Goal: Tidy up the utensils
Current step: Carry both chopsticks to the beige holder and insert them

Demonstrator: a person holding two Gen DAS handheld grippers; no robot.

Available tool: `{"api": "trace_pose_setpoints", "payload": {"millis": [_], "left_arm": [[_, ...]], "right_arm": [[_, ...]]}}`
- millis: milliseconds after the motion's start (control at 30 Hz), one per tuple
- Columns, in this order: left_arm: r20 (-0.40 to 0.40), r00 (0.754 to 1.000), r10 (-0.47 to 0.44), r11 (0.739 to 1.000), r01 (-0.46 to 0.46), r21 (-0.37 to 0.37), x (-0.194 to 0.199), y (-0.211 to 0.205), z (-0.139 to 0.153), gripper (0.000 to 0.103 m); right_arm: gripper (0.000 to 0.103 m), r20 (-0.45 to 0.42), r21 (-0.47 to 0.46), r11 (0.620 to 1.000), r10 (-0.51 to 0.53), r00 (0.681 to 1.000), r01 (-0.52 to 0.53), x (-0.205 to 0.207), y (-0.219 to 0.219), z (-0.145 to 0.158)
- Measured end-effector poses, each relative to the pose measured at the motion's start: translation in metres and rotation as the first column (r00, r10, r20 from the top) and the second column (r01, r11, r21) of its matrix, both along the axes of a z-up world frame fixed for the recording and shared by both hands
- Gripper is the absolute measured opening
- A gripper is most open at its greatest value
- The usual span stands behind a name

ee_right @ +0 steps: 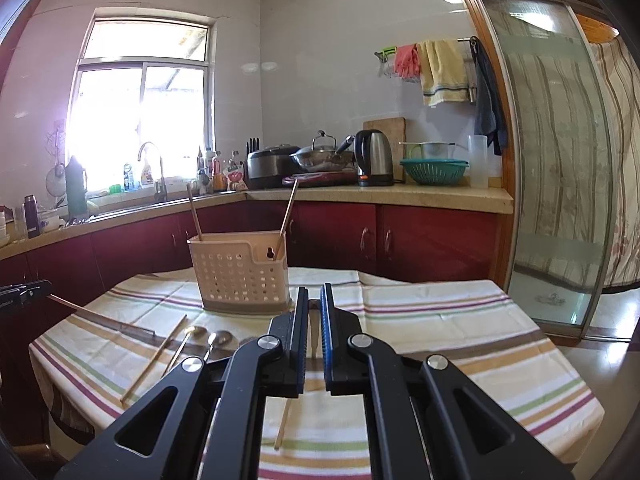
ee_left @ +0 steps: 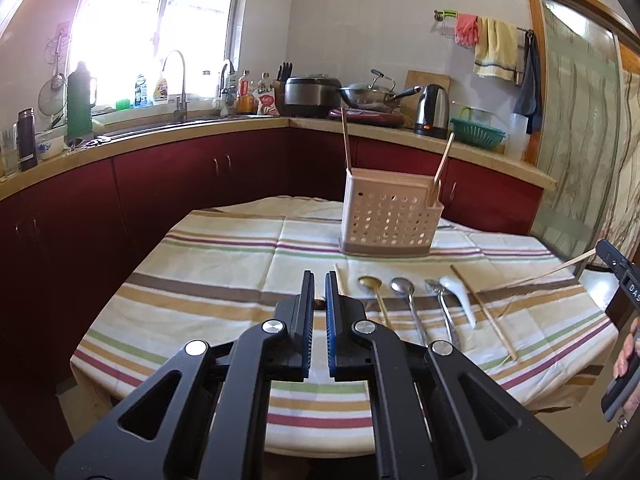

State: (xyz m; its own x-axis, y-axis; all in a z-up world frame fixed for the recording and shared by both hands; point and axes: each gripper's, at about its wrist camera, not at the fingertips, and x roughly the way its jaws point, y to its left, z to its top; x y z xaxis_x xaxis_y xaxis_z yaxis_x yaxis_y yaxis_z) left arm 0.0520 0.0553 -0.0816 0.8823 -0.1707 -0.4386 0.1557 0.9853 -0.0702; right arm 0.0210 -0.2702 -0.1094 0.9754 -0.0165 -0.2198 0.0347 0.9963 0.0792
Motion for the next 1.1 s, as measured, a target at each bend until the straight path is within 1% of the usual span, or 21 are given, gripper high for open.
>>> {"api": "trace_pose_setpoints", "payload": {"millis": [433, 867, 1100], "left_arm": [[0.005, 0.999, -0.031, 1.000, 0.031, 0.001, 0.040, 0.000, 0.024, 0.006], [0.004, 0.997, -0.073, 0.997, 0.073, -0.011, 0.102, -0.001, 0.055, 0.006], [0.012, 0.996, -0.094, 0.996, 0.094, 0.010, 0.129, -0.006, 0.062, 0.006]], "right_arm": [[0.007, 0.002, 0.018, 0.999, 0.029, 1.000, -0.029, 0.051, -0.003, 0.030], [0.007, -0.019, 0.019, 0.998, 0.058, 0.998, -0.058, 0.098, -0.001, 0.041], [0.007, -0.034, 0.023, 0.997, 0.071, 0.997, -0.070, 0.121, -0.001, 0.048]]}}
